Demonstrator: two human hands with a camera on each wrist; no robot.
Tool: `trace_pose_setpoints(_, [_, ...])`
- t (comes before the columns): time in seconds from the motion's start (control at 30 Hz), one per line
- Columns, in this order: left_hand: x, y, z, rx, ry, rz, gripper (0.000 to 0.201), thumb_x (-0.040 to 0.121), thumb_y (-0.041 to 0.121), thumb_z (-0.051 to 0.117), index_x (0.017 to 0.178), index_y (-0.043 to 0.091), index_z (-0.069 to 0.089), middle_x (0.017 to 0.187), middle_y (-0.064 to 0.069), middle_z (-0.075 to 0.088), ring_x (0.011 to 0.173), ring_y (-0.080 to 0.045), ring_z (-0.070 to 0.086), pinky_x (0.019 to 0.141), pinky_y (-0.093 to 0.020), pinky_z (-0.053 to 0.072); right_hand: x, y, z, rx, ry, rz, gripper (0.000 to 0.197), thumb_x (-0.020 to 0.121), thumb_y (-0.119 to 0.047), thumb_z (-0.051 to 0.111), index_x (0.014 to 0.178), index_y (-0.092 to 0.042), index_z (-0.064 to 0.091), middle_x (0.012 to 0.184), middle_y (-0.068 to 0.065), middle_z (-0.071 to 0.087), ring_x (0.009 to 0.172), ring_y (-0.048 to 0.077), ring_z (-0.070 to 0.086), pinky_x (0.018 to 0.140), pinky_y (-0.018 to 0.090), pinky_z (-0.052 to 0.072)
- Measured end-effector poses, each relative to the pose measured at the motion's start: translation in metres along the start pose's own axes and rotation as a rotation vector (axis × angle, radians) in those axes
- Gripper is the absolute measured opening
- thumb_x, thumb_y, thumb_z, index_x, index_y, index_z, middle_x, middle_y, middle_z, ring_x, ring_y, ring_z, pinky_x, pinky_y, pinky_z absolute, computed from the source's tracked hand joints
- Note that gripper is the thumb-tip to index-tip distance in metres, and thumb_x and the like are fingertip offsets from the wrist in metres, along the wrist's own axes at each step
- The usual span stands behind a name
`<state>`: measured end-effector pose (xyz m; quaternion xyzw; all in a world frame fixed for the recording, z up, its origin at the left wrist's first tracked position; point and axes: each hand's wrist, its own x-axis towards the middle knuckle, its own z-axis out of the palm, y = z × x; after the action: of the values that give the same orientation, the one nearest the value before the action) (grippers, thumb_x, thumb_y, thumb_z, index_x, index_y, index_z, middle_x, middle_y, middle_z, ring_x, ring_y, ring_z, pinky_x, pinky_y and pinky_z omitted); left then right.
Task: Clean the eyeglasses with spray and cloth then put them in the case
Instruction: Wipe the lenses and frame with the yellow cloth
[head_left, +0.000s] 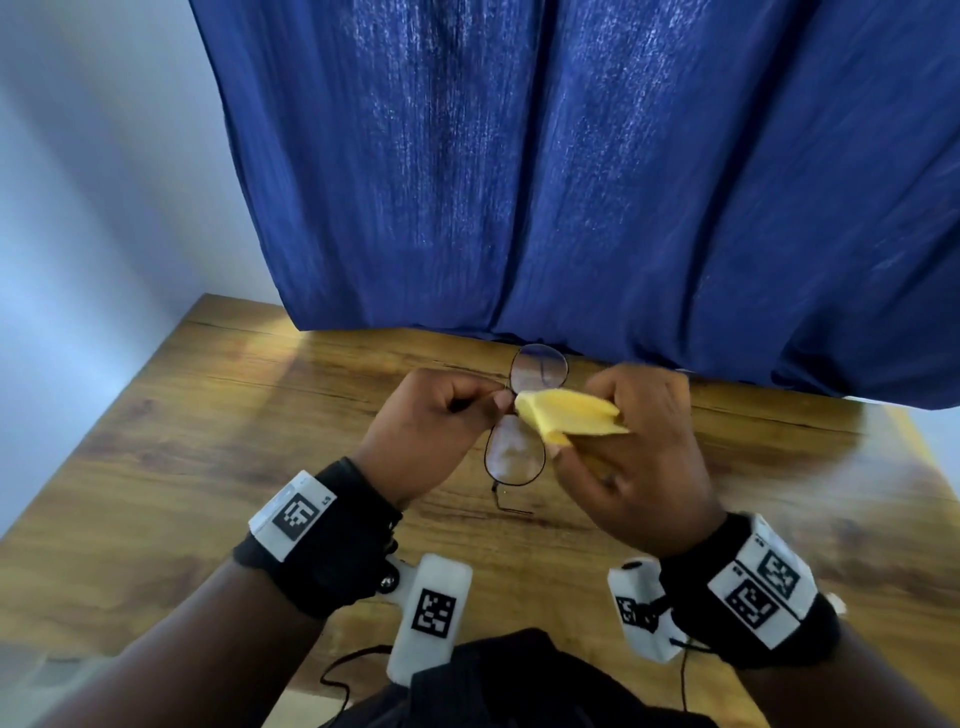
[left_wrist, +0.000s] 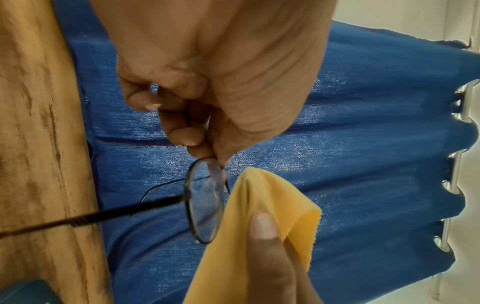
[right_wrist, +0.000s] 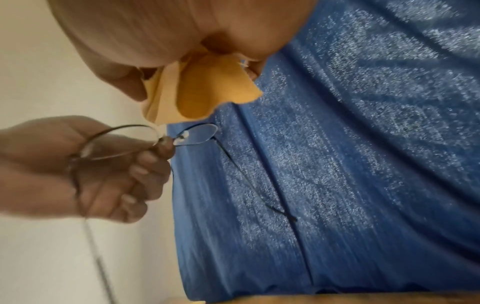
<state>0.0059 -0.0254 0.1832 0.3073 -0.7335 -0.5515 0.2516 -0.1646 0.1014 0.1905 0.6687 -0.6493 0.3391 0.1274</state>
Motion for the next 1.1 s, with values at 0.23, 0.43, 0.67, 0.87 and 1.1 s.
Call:
trace_pose_setpoints(0.23, [0.009, 0.001, 0.001, -0.091, 0.032, 0.006, 0.022, 0.1, 0.009, 0.064, 0.092, 0.018, 0.082, 0.091, 0.007, 0.083, 0.091, -0.001, 0.076, 0.083, -0.013, 0.055, -0.031, 0.005, 0.006, 0.099, -0.146, -0.035, 0.04, 0.075, -0.046, 0.071, 0.099, -0.022, 0.05, 0.093, -0.015, 0.049, 0.092, -0.005, 0.036, 0.093, 0.024, 0.027])
trace_pose_setpoints(0.43, [0.006, 0.004, 0.022, -0.137, 0.028, -0.017, 0.018, 0.1, 0.01, 0.064, 0.099, 0.013, 0.082, 0.094, 0.005, 0.083, 0.093, -0.004, 0.076, 0.081, -0.015, 0.056, -0.021, 0.026, -0.007, -0.114, -0.097, -0.041, 0.029, 0.086, -0.041, 0.06, 0.086, -0.014, 0.072, 0.094, 0.0, 0.055, 0.091, 0.012, 0.046, 0.09, 0.033, 0.025])
trace_pose_setpoints(0.67, [0.006, 0.009, 0.038, -0.167, 0.073, -0.075, 0.019, 0.099, 0.01, 0.065, 0.093, 0.014, 0.082, 0.095, 0.001, 0.083, 0.097, -0.012, 0.077, 0.091, -0.026, 0.059, -0.037, 0.024, -0.01, 0.081, -0.167, -0.105, 0.038, 0.077, -0.045, 0.073, 0.098, -0.02, 0.053, 0.096, -0.016, 0.05, 0.093, -0.003, 0.043, 0.093, 0.029, 0.028])
trace_pose_setpoints(0.87, [0.008, 0.015, 0.053, -0.13, 0.038, -0.077, 0.018, 0.1, 0.011, 0.064, 0.102, 0.009, 0.082, 0.099, -0.001, 0.083, 0.1, -0.013, 0.078, 0.092, -0.028, 0.06, -0.029, 0.049, -0.025, -0.065, -0.094, -0.091, 0.02, 0.087, -0.041, 0.062, 0.088, -0.022, 0.066, 0.092, -0.002, 0.057, 0.09, 0.013, 0.051, 0.09, 0.035, 0.028])
trace_pose_setpoints(1.1, [0.013, 0.019, 0.051, -0.176, 0.073, -0.098, 0.023, 0.1, 0.008, 0.063, 0.09, 0.016, 0.081, 0.092, 0.001, 0.083, 0.095, -0.012, 0.078, 0.089, -0.025, 0.059, -0.038, 0.041, -0.016, 0.102, -0.188, -0.096, 0.036, 0.077, -0.043, 0.076, 0.096, -0.019, 0.056, 0.099, -0.023, 0.045, 0.092, -0.004, 0.045, 0.095, 0.03, 0.031])
